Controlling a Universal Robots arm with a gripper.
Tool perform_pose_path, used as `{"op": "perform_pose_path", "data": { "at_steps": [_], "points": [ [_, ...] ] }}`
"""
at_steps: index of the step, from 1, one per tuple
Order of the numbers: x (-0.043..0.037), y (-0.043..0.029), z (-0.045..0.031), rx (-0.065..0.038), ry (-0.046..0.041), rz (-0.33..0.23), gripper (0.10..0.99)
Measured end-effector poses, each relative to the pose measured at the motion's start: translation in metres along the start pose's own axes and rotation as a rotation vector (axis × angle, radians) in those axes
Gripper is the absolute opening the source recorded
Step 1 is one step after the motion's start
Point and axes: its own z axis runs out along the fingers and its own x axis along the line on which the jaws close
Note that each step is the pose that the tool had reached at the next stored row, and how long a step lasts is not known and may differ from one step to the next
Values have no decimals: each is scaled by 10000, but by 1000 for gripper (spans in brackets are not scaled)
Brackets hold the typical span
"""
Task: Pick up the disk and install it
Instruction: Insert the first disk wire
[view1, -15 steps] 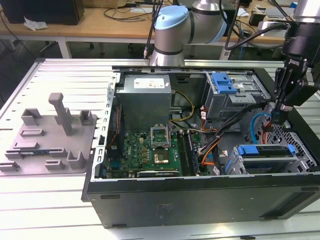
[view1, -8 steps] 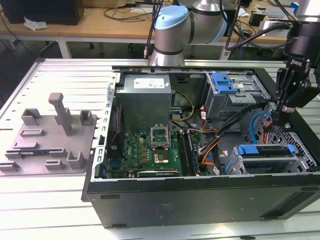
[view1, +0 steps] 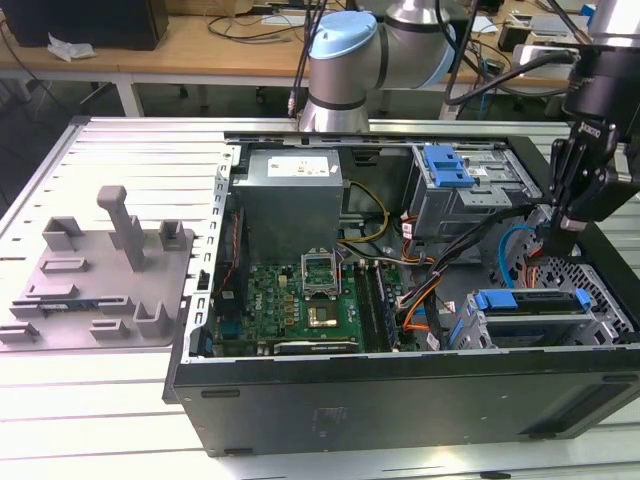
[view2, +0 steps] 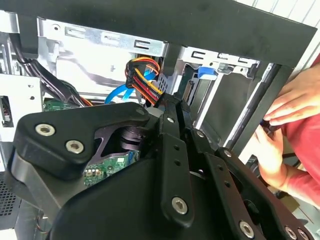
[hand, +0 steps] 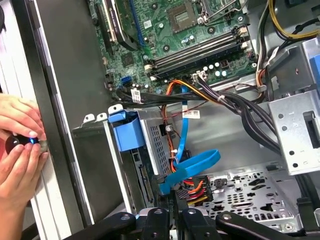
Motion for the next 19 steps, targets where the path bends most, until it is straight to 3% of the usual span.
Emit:
{"op": "perform_pose_path", "data": {
  "at_steps": [1, 5, 8, 11, 12, 15, 19],
  "points": [
    [17, -5, 5, 19, -76, -35, 169],
    [57, -15, 16, 94, -227, -158, 169],
    [102, -19, 31, 114, -437, -242, 169],
    [150, -12, 46, 76, -793, -308, 169],
    [167, -11, 52, 73, -867, -323, 169],
    [214, -16, 64, 98, -969, -374, 169],
    [282, -14, 84, 164, -1032, -555, 169]
  ]
}}
